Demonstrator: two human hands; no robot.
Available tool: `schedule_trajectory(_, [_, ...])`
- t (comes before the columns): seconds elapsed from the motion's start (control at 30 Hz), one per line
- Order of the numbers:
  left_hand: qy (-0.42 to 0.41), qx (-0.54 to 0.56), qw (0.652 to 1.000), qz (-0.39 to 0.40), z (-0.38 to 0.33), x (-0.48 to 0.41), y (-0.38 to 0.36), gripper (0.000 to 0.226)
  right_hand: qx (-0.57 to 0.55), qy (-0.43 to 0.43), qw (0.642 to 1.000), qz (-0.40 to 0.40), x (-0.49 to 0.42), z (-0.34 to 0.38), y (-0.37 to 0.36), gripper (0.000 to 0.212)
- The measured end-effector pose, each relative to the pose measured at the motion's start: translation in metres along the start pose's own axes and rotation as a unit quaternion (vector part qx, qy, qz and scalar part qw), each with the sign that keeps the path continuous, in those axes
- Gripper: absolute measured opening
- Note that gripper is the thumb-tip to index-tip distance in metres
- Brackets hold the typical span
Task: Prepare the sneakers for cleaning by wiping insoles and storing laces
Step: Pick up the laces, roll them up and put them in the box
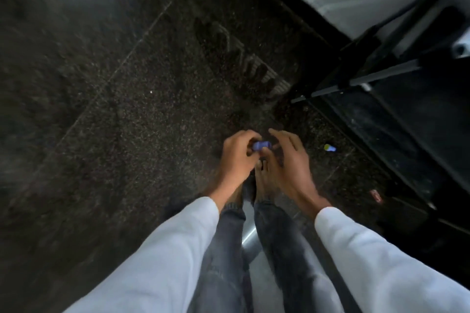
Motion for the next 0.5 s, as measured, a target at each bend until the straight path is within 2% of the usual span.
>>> schedule_trajectory(0.1, [-0.019, 0.004, 0.999, 0.034, -0.064, 0.028, 0.019, 0.024, -0.020, 0.020, 0.999, -0.045, 0.045, 0.041, 0.044, 0.031])
schedule_trajectory(0.3, [-0.043, 0.042, 0.994, 0.086, -0.176, 0.072, 0.051, 0.023, -0.077, -0.047, 0.985, -0.145, 0.136, 0.076, 0.122, 0.023])
schedule_trajectory(0.4, [-0.045, 0.063, 0.984, 0.159, -0.233, 0.095, 0.046, 0.023, -0.099, -0.073, 0.974, -0.189, 0.182, 0.085, 0.164, 0.025])
schedule_trajectory(0.5, [-0.080, 0.057, 0.970, 0.220, -0.290, 0.119, 0.023, 0.023, -0.128, -0.111, 0.954, -0.247, 0.224, 0.082, 0.206, 0.027])
Point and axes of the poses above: each hand's wrist, its own x-axis away from the middle knuckle, its own y-axis out of the back of the hand, z = x × y, the point moved 2 cm from there along -x, towards the middle knuckle, and after that the axes turned 5 degrees about -y, right-handed, at the moved point
